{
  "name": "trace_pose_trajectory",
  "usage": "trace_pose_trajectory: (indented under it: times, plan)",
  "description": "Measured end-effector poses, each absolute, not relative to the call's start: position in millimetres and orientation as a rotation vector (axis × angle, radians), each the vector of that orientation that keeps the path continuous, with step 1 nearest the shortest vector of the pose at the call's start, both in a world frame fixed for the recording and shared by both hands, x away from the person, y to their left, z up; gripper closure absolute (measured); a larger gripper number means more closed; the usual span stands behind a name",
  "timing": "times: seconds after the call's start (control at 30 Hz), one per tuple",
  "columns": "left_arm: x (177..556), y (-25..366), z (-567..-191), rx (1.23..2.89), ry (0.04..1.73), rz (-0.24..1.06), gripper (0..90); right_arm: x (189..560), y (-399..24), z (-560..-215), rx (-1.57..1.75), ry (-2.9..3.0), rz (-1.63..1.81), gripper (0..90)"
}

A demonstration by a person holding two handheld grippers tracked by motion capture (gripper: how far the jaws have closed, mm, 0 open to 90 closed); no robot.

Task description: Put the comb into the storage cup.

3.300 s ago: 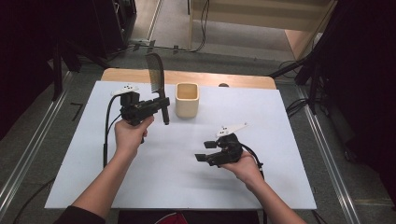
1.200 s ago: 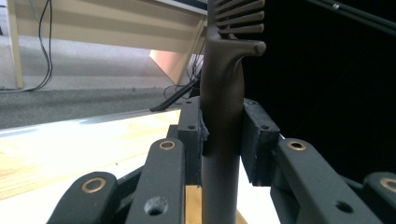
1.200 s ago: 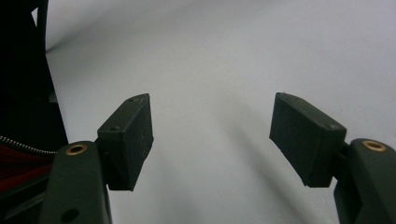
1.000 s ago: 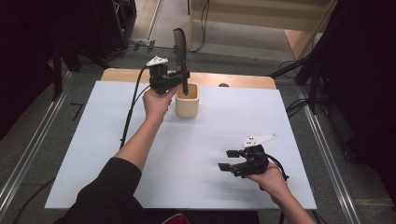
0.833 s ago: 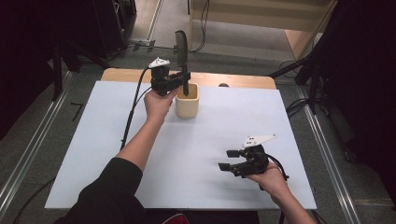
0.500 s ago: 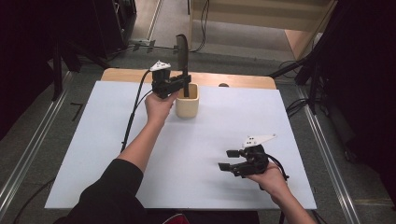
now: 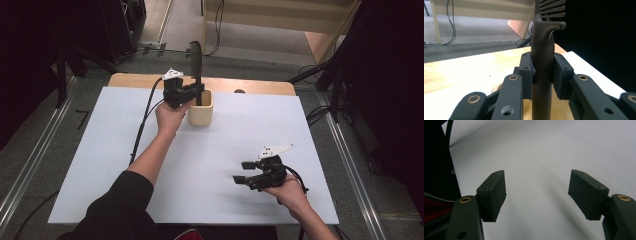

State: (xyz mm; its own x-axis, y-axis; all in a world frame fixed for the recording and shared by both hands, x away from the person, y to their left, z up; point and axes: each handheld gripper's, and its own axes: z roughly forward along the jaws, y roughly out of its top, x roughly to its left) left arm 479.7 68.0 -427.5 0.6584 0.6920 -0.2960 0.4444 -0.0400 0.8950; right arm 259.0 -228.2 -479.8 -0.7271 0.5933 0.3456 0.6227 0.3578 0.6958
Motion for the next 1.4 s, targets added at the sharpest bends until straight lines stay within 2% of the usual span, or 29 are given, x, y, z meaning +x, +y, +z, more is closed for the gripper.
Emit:
trace_pose_trajectory:
  times: [0.6,0.63,0.67,0.7,0.77,0.8,1.4]
  plan:
    - [476.3,68.5,-431.9,1.685,0.928,0.275,70.8,259.1,-228.2,-479.6,-1.147,-2.557,-1.342,28.5]
    - [475.1,69.5,-430.8,1.675,0.904,0.272,60.2,259.0,-228.1,-479.7,-1.145,-2.560,-1.340,28.7]
    - [474.1,70.4,-429.6,1.682,0.887,0.307,44.8,258.9,-228.1,-479.8,-1.138,-2.564,-1.342,29.0]
    - [473.6,71.4,-428.3,1.694,0.899,0.323,34.8,258.6,-228.1,-479.6,-1.133,-2.566,-1.345,29.1]
    - [474.6,74.6,-428.0,1.710,0.923,0.325,19.6,258.1,-228.1,-479.1,-1.129,-2.565,-1.349,29.1]
    - [475.5,77.6,-428.2,1.720,0.932,0.305,17.2,258.1,-228.1,-479.0,-1.129,-2.563,-1.350,29.1]
    - [464.0,128.9,-419.2,1.696,1.018,0.188,18.2,259.2,-228.8,-479.5,-1.141,-2.566,-1.347,28.8]
